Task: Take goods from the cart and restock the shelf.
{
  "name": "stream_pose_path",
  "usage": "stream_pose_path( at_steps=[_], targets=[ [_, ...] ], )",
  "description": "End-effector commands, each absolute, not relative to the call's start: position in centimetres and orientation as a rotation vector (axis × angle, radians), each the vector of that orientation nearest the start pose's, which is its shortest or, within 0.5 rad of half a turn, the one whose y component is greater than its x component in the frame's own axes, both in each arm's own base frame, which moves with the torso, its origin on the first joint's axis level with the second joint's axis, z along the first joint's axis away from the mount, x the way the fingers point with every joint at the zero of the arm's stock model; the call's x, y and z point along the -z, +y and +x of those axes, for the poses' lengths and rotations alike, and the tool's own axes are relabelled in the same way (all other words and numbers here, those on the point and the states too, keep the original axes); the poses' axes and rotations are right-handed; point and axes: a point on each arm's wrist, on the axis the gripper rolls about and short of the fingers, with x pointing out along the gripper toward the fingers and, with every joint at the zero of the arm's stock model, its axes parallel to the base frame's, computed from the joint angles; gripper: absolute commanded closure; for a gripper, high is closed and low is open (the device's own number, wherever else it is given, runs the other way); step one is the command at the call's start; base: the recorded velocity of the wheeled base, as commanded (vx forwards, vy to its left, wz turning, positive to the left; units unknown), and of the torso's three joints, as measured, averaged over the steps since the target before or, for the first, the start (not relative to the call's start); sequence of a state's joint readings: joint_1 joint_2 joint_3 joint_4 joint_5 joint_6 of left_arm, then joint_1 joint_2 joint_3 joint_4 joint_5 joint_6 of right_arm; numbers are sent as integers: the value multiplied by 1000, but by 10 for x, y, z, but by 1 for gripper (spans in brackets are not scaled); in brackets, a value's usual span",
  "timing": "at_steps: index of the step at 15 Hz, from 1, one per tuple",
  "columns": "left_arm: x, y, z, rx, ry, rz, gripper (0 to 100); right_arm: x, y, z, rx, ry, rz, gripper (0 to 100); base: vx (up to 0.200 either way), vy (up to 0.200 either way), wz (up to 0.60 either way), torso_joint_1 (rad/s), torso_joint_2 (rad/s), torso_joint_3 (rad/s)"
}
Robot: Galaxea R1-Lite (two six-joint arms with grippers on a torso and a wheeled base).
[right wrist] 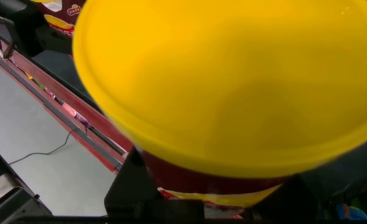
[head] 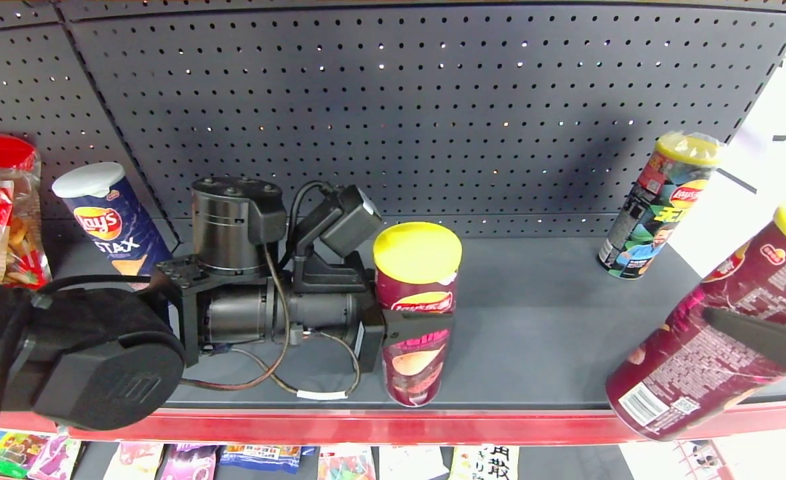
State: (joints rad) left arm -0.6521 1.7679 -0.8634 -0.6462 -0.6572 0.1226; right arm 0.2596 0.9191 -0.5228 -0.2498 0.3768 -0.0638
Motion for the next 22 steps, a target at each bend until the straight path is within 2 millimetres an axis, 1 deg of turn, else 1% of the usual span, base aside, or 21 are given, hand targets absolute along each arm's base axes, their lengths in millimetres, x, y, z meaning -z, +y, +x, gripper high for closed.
stream_pose_path(
  at_steps=[1, 3, 4, 8, 11, 12, 13, 14, 15, 16, 18, 20, 21, 22],
  targets=[
    [-177, -203, 243, 1321, 205, 105, 100, -226, 36, 103, -640, 132, -53, 100, 0, 0, 0, 0, 0, 0],
    [-173, -202, 242, 1317, 220, 106, 100, -226, 36, 103, -640, 131, -53, 100, 0, 0, 0, 0, 0, 0],
    [-172, -202, 242, 1310, 223, 106, 0, -226, 36, 103, -642, 131, -53, 100, 0, 0, 0, 0, 0, 0],
    [-173, -201, 243, 1303, 221, 99, 0, -229, 39, 110, -650, 140, -56, 100, 0, 0, 0, 0, 0, 0],
    [-173, -192, 241, 1281, 221, 103, 0, -234, 46, 122, -678, 151, -61, 100, 0, 0, 0, 0, 0, 0],
    [-175, -183, 234, 1273, 219, 101, 0, -234, 52, 131, -699, 172, -63, 100, 0, 0, 0, 0, 0, 0],
    [-175, -179, 230, 1267, 221, 100, 0, -236, 56, 138, -709, 180, -64, 100, 0, 0, 0, 0, 0, 0],
    [-175, -171, 226, 1254, 224, 101, 0, -239, 62, 153, -721, 196, -65, 100, 0, 0, 0, 0, 0, 0],
    [-175, -169, 224, 1251, 226, 100, 0, -239, 65, 158, -728, 202, -65, 100, 0, 0, 0, 0, 0, 0],
    [-174, -158, 217, 1231, 234, 97, 0, -239, 77, 172, -762, 225, -74, 100, 0, 0, 0, 0, 0, 0],
    [-171, -144, 206, 1211, 249, 92, 0, -242, 90, 193, -782, 237, -79, 100, 0, 0, 0, 0, 0, 0],
    [-169, -130, 197, 1180, 254, 88, 0, -246, 102, 208, -801, 238, -87, 100, 0, 0, 0, 0, 0, 0],
    [-166, -121, 191, 1161, 264, 84, 0, -244, 109, 221, -805, 252, -92, 100, 0, 0, 0, 0, 0, 0],
    [-164, -115, 190, 1140, 269, 84, 0, -241, 113, 231, -809, 258, -108, 100, 0, 0, 0, 0, 0, 0]
  ],
)
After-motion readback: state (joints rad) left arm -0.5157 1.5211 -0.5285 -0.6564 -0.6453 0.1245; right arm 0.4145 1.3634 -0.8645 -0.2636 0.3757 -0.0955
